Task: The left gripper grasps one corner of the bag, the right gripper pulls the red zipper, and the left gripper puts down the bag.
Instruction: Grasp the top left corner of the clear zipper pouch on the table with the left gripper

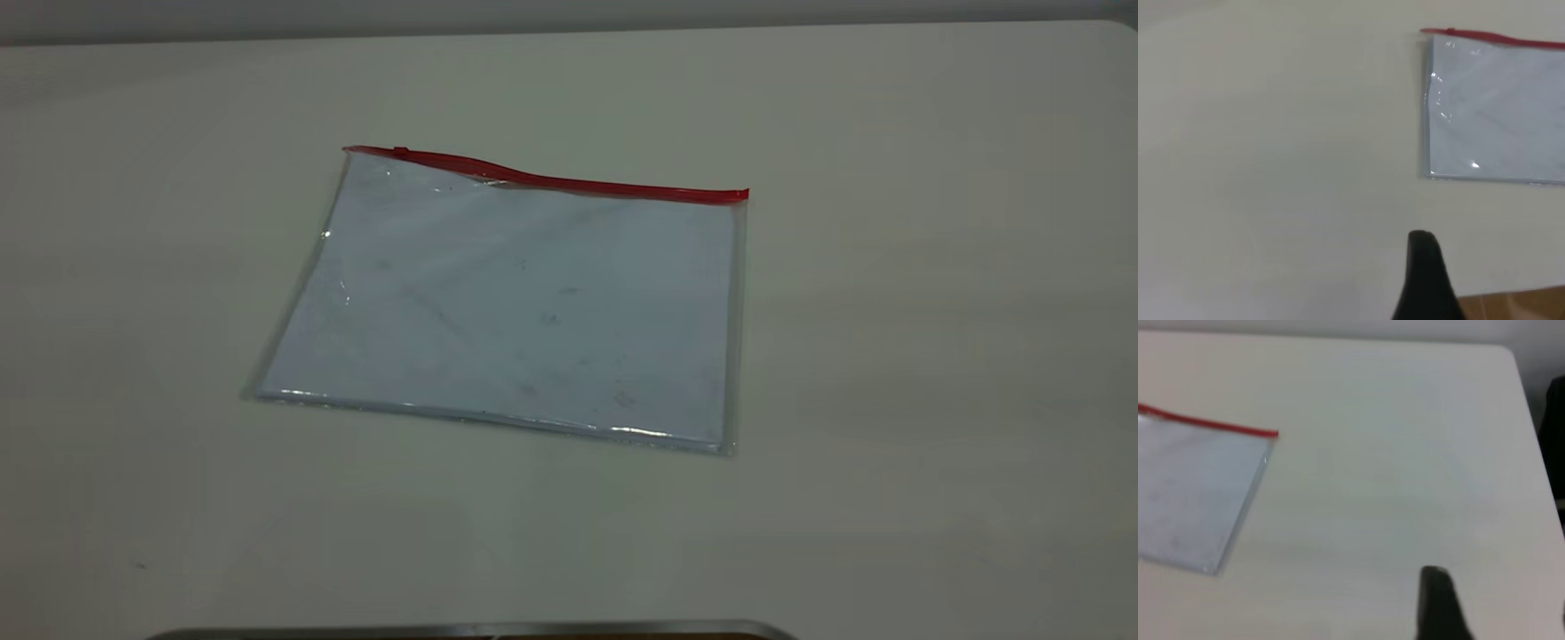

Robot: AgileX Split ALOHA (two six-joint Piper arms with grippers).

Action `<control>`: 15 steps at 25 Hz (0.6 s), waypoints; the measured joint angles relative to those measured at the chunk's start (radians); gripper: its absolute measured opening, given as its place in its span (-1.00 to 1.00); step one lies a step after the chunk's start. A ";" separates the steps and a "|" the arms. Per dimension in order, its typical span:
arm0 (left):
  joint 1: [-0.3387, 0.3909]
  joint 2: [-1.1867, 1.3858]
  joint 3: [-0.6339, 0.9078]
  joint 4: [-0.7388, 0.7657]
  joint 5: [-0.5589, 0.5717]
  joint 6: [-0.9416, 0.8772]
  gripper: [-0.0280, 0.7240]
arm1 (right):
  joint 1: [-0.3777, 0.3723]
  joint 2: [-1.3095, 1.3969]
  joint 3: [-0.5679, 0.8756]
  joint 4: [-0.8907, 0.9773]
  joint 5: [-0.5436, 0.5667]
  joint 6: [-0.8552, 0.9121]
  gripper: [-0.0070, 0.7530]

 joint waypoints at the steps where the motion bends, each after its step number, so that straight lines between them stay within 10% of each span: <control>1: 0.000 0.073 -0.013 -0.004 -0.033 -0.002 0.61 | 0.000 0.027 -0.013 0.000 -0.020 0.006 0.46; 15: 0.000 1.062 -0.413 -0.234 -0.305 0.164 0.61 | 0.000 0.661 -0.220 0.008 -0.202 0.014 0.56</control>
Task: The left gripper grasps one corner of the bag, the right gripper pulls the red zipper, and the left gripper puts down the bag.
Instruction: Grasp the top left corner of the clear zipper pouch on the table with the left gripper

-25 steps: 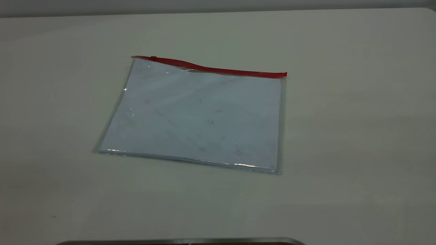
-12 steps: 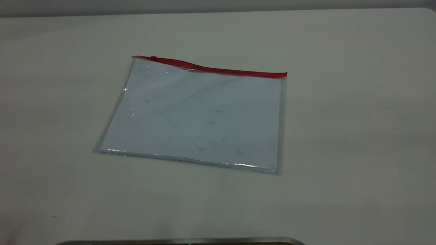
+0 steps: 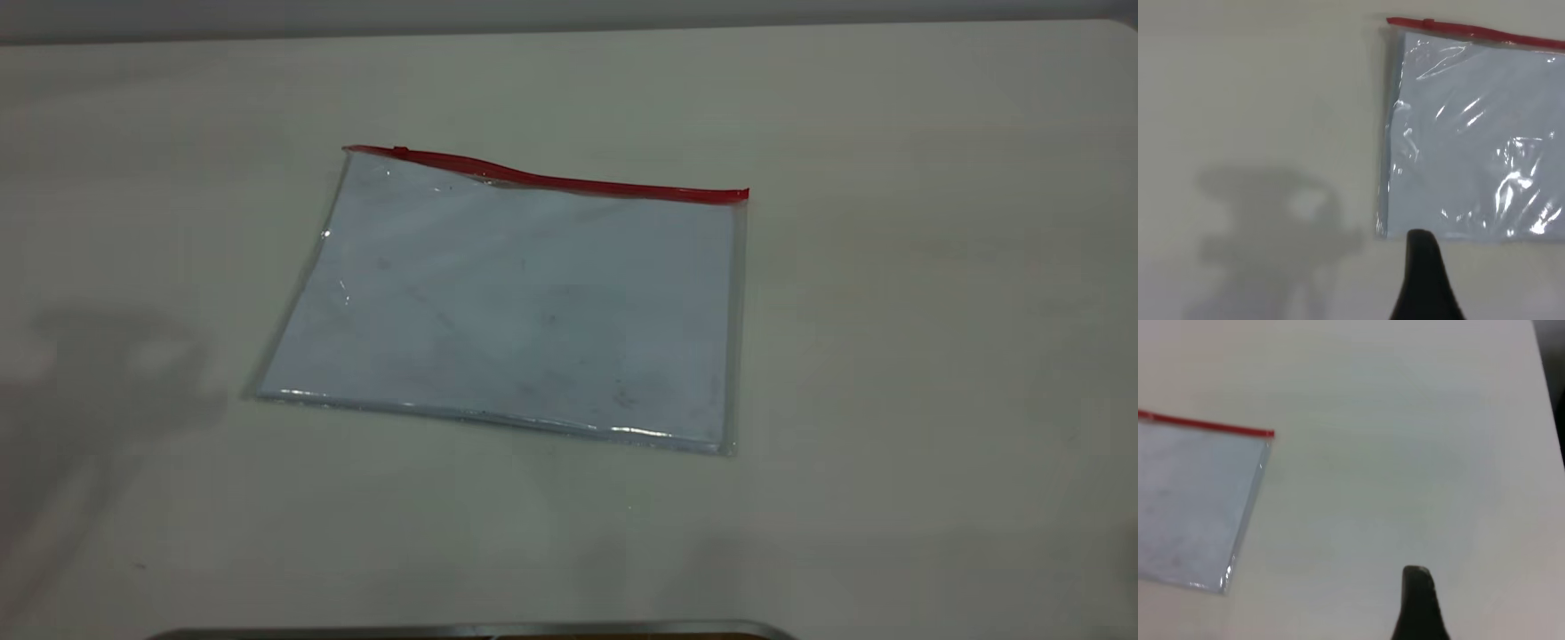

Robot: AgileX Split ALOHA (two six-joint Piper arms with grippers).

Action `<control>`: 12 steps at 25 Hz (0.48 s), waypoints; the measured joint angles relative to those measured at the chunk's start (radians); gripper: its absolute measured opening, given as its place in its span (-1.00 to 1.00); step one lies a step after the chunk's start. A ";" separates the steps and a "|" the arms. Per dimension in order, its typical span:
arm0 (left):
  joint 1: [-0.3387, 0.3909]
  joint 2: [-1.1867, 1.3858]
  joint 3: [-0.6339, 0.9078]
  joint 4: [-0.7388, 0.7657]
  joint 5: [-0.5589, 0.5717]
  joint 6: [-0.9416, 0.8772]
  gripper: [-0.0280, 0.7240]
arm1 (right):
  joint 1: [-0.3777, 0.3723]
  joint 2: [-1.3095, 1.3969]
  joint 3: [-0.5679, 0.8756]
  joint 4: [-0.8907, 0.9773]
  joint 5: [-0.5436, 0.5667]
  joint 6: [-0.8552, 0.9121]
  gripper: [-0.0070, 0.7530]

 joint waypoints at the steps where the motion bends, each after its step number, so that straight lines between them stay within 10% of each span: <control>1: 0.000 0.056 -0.041 -0.025 -0.005 0.032 0.61 | 0.000 0.038 -0.007 0.000 -0.012 -0.007 0.56; 12: 0.000 0.659 -0.442 -0.245 0.075 0.328 0.61 | 0.000 0.444 -0.110 0.041 -0.143 -0.104 0.56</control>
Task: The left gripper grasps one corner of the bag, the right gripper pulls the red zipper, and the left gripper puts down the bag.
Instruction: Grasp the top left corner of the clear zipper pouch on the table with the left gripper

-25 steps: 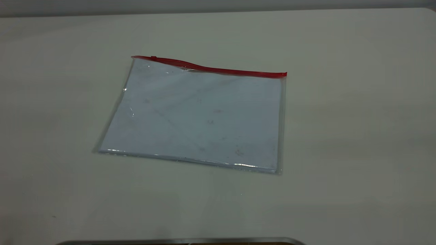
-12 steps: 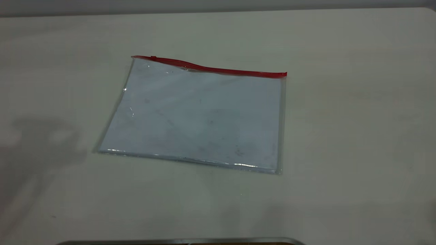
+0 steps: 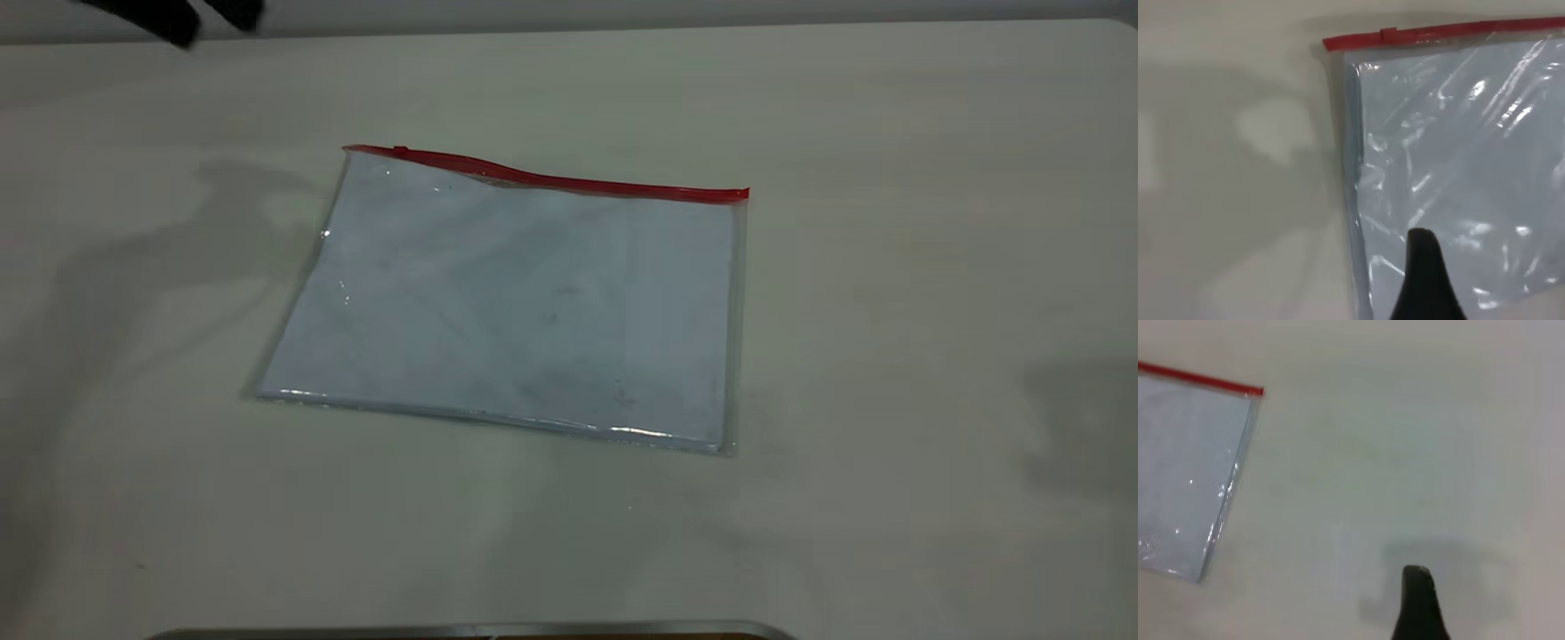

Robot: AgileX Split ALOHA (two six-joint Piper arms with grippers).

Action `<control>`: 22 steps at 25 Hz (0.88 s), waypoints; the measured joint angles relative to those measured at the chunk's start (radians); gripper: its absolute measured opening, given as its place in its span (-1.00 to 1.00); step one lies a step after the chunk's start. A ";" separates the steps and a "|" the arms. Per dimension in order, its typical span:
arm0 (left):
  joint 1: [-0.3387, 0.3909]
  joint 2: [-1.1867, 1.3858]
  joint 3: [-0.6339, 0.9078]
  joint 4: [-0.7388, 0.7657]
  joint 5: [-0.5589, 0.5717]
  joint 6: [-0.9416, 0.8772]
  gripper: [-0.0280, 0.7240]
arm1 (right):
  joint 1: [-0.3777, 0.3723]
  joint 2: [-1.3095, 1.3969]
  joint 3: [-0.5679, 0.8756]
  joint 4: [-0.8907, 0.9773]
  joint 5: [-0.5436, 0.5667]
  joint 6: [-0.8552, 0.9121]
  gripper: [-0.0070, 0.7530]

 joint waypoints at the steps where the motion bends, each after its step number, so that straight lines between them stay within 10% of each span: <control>1: 0.000 0.036 -0.028 -0.003 0.005 0.007 0.61 | 0.000 0.028 -0.010 0.009 -0.004 -0.012 0.56; 22: 0.033 0.353 -0.101 -0.279 -0.082 0.447 0.61 | 0.000 0.201 -0.033 0.102 -0.071 -0.103 0.56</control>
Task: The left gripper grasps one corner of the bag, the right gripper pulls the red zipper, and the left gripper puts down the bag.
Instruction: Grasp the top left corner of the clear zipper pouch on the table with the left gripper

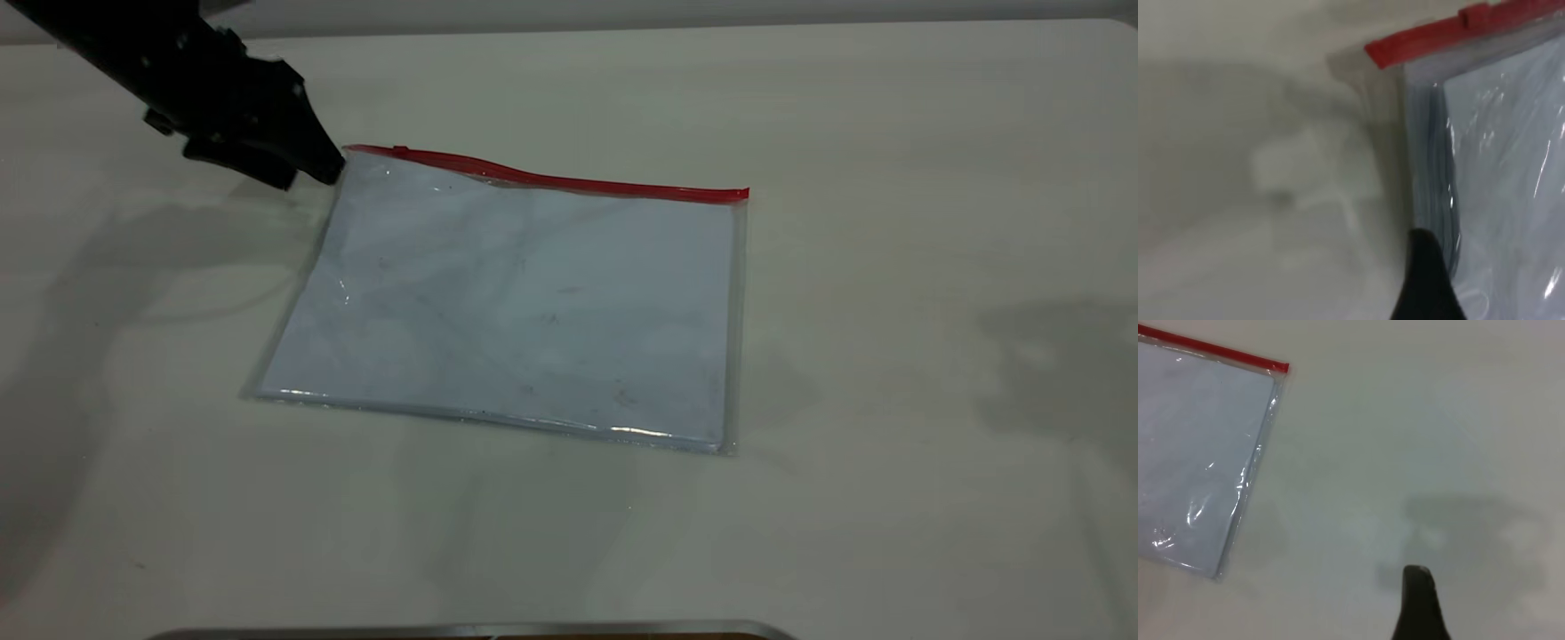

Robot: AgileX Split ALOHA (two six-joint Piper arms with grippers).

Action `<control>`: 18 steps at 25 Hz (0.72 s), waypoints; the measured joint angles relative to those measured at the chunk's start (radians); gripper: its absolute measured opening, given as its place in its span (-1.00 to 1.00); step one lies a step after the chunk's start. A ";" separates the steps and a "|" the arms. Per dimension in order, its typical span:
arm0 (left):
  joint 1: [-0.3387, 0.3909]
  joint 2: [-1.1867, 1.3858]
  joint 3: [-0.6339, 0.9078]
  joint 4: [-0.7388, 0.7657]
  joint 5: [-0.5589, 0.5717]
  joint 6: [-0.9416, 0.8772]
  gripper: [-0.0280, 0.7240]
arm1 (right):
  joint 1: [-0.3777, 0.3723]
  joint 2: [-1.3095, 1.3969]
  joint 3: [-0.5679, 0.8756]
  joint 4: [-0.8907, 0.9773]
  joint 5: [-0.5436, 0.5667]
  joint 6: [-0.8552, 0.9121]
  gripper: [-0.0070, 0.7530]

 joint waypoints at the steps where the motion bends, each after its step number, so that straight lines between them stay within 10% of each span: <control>1: 0.000 0.009 0.000 -0.027 -0.006 0.026 0.61 | 0.000 0.000 0.000 0.001 0.000 -0.001 0.56; 18: 0.000 0.112 -0.008 -0.284 -0.074 0.275 0.59 | 0.000 0.000 0.000 0.001 0.001 -0.001 0.56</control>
